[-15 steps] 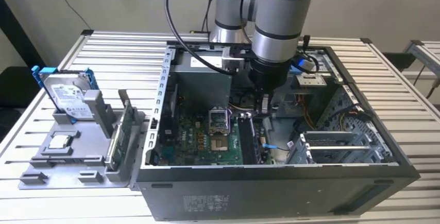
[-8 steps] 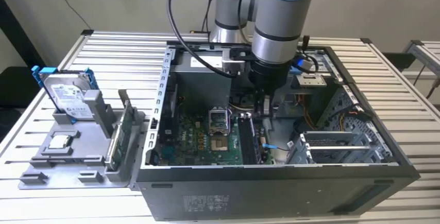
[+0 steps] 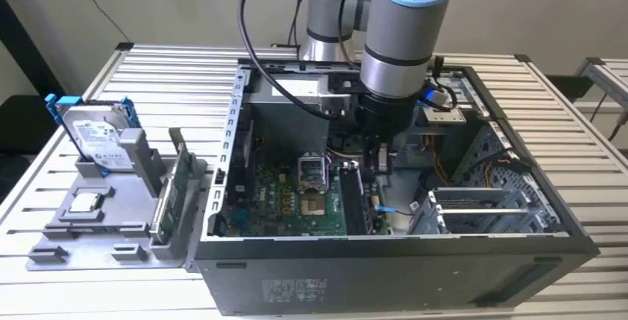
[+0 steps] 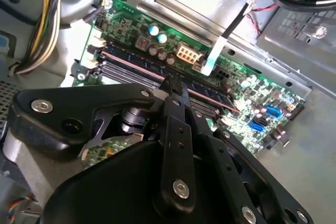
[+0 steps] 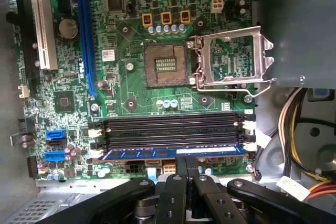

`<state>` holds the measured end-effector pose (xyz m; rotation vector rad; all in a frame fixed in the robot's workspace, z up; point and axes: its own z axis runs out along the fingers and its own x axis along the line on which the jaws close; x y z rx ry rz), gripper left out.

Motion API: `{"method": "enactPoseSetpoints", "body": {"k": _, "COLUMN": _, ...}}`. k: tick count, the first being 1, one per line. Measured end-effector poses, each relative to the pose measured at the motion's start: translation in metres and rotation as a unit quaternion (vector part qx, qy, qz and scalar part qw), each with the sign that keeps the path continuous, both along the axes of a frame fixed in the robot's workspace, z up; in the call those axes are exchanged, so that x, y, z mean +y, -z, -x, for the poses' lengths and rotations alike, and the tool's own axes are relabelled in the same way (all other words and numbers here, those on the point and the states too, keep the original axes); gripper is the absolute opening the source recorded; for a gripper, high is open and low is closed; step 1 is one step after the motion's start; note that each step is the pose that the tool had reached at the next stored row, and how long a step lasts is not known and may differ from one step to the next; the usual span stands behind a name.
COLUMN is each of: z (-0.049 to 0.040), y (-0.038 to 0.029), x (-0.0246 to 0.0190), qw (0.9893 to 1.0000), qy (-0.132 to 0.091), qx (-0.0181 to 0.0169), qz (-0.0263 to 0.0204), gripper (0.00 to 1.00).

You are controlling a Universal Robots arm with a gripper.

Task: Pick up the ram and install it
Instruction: 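Press down the ram until it locks into place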

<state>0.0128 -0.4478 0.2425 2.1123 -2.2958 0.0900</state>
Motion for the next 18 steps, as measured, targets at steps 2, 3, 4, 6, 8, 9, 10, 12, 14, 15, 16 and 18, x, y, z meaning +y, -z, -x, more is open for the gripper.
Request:
{"method": "enactPoseSetpoints", "body": {"k": 2, "z": 0.0004, "y": 0.001, "x": -0.0041, "qw": 1.0, "qy": -0.003, "qx": -0.0001, "qz": -0.0005, "gripper": 0.11}}
{"method": "enactPoseSetpoints", "body": {"k": 3, "z": 0.0006, "y": 0.0015, "x": -0.0063, "qw": 1.0, "qy": -0.005, "qx": 0.0, "qz": -0.0007, "gripper": 0.11}}
{"method": "enactPoseSetpoints", "body": {"k": 4, "z": 0.0007, "y": 0.0021, "x": -0.0081, "qw": 1.0, "qy": -0.006, "qx": 0.0, "qz": -0.0008, "gripper": 0.11}}
{"method": "enactPoseSetpoints", "body": {"k": 6, "z": 0.0008, "y": 0.0039, "x": -0.0093, "qw": 0.9999, "qy": -0.012, "qx": -0.0001, "qz": -0.0009, "gripper": 0.11}}
{"method": "enactPoseSetpoints", "body": {"k": 8, "z": 0.0012, "y": 0.0062, "x": -0.0097, "qw": 0.9997, "qy": -0.023, "qx": 0.0, "qz": -0.0012, "gripper": 0.11}}
{"method": "enactPoseSetpoints", "body": {"k": 9, "z": 0.0015, "y": 0.007, "x": -0.0097, "qw": 0.9996, "qy": -0.03, "qx": 0.0, "qz": -0.0013, "gripper": 0.11}}
{"method": "enactPoseSetpoints", "body": {"k": 10, "z": 0.0017, "y": 0.0073, "x": -0.0097, "qw": 0.9993, "qy": -0.037, "qx": 0.0, "qz": -0.0013, "gripper": 0.11}}
{"method": "enactPoseSetpoints", "body": {"k": 12, "z": 0.0018, "y": 0.0074, "x": -0.0098, "qw": 0.9989, "qy": -0.048, "qx": 0.0001, "qz": -0.0012, "gripper": 0.11}}
{"method": "enactPoseSetpoints", "body": {"k": 14, "z": 0.0018, "y": 0.0075, "x": -0.0101, "qw": 0.9987, "qy": -0.052, "qx": 0.0001, "qz": -0.0013, "gripper": 0.11}}
{"method": "enactPoseSetpoints", "body": {"k": 15, "z": 0.0019, "y": 0.0075, "x": -0.011, "qw": 0.9987, "qy": -0.052, "qx": 0.0, "qz": -0.0013, "gripper": 0.11}}
{"method": "enactPoseSetpoints", "body": {"k": 16, "z": 0.0019, "y": 0.0075, "x": -0.0126, "qw": 0.9987, "qy": -0.052, "qx": 0.0001, "qz": -0.0013, "gripper": 0.11}}
{"method": "enactPoseSetpoints", "body": {"k": 18, "z": 0.0019, "y": 0.0075, "x": -0.0151, "qw": 0.9987, "qy": -0.052, "qx": 0.0002, "qz": -0.0012, "gripper": 0.11}}
